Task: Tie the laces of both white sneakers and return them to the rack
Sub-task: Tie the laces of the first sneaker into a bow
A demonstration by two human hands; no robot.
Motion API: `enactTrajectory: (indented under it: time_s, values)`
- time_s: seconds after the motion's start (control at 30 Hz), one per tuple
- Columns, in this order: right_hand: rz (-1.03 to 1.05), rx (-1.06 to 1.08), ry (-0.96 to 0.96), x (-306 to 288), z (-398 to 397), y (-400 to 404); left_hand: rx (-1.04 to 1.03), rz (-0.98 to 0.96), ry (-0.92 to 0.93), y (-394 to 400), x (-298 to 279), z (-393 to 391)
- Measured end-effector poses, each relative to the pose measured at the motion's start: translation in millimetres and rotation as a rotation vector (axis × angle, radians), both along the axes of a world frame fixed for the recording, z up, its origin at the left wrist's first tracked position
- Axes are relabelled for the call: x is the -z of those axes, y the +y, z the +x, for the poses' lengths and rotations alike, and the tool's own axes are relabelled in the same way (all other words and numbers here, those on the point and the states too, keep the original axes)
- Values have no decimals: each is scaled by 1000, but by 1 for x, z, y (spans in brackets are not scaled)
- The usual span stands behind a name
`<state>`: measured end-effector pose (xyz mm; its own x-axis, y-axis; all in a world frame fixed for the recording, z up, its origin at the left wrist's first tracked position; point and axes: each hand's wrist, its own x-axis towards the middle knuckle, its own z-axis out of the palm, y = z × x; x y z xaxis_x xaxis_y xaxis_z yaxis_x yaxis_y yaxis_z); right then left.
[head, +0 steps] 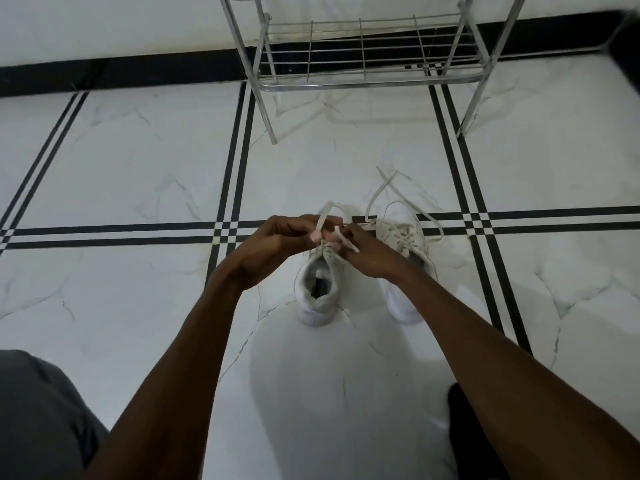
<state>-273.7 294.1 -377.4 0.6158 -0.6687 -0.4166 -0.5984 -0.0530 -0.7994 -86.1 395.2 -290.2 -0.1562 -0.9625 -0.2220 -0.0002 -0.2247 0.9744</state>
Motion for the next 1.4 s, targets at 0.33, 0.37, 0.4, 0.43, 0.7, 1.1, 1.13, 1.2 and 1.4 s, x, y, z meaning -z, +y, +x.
enactTrajectory:
  time_s: [0.33,0.37,0.4,0.43,0.7,1.1,1.13,1.2,1.4]
  values:
    - [-107,-10,-1,-1,9,8,-562,-74,28,-15,7,13]
    - [-119,19,-15,-1,10,7,-597,-63,25,-15,11,12]
    - [-108,55,-25,-3,11,6,-618,-34,14,-14,16,10]
    - [-77,95,-40,-5,11,4,-620,7,-2,-12,21,6]
    - [325,484,-399,-21,11,-4,-369,130,-303,2,70,-13]
    - [-35,247,-72,6,14,19,-431,49,-698,7,87,-14]
    - [-79,214,-66,4,17,22,-427,53,-716,8,88,-16]
    - [-115,155,-50,0,22,22,-438,61,-747,10,92,-19]
    - [-276,164,70,8,28,23,-474,23,-820,13,91,-28]
